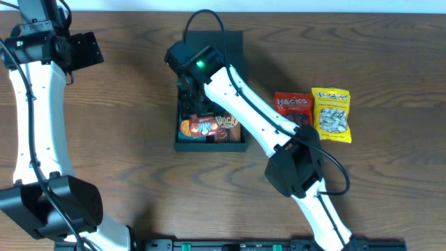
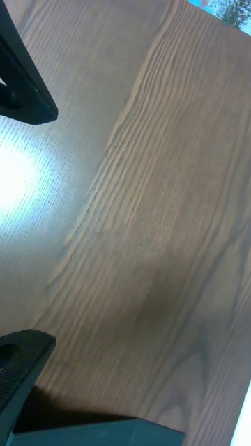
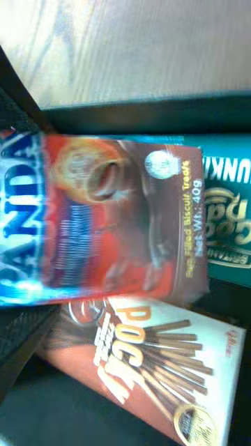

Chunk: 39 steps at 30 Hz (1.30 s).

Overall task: Pack container
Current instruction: 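Carry the Hello Panda box into the black box beside the cookie box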

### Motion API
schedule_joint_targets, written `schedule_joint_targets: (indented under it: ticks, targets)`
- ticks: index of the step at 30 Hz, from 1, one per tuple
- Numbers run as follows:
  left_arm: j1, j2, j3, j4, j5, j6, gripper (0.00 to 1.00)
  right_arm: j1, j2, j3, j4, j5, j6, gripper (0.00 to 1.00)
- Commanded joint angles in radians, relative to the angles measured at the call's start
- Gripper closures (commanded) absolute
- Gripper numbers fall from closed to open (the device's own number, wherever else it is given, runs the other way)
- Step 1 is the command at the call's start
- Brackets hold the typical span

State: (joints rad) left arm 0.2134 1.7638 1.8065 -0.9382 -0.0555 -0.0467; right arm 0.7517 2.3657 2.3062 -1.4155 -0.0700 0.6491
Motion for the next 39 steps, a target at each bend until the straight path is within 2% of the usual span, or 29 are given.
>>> schedule_joint_targets:
  ticks: [1,8,14,17,18,19,25,32,33,34,36,37,39]
  targets:
    - [0.002,0.009,0.003,-0.004,-0.003,0.018,0.05,0.006,-0.003,-0.034,0.035,0.015,0.124,0.31]
    - [0.002,0.009,0.003,-0.008,-0.003,0.017,0.05,0.027,-0.003,-0.051,0.09,0.018,0.116,0.27]
    - [0.002,0.009,0.003,-0.013,-0.002,0.017,0.05,0.01,-0.003,-0.049,0.097,0.009,0.048,0.13]
    - [0.002,0.009,0.003,-0.018,-0.002,0.017,0.05,0.001,-0.003,-0.049,0.091,0.008,0.008,0.16]
    - [0.002,0.009,0.003,-0.019,-0.002,0.017,0.05,-0.003,-0.004,-0.048,0.087,0.007,-0.019,0.23]
    - [0.002,0.009,0.003,-0.02,-0.002,0.017,0.05,-0.006,-0.004,-0.047,0.084,0.005,-0.035,0.25]
    - [0.002,0.009,0.003,-0.029,-0.002,0.017,0.05,-0.052,-0.004,0.026,0.068,-0.068,-0.163,0.23]
    - [0.002,0.009,0.003,-0.031,0.004,0.016,0.05,-0.119,-0.004,0.243,-0.054,-0.096,-0.333,0.2]
    - [0.002,0.009,0.003,-0.031,0.004,0.016,0.05,-0.126,-0.004,0.279,-0.084,-0.096,-0.376,0.27]
    - [0.002,0.009,0.003,-0.031,0.004,0.016,0.05,-0.132,-0.004,0.307,-0.115,-0.095,-0.417,0.41]
    - [0.002,0.009,0.003,-0.032,0.004,0.016,0.05,-0.141,-0.004,0.354,-0.185,-0.095,-0.502,0.83]
    - [0.002,0.009,0.003,-0.032,0.004,0.016,0.05,-0.143,-0.004,0.367,-0.22,-0.095,-0.542,0.98]
    - [0.002,0.009,0.003,-0.032,0.004,0.016,0.05,-0.143,-0.004,0.371,-0.285,-0.095,-0.612,0.98]
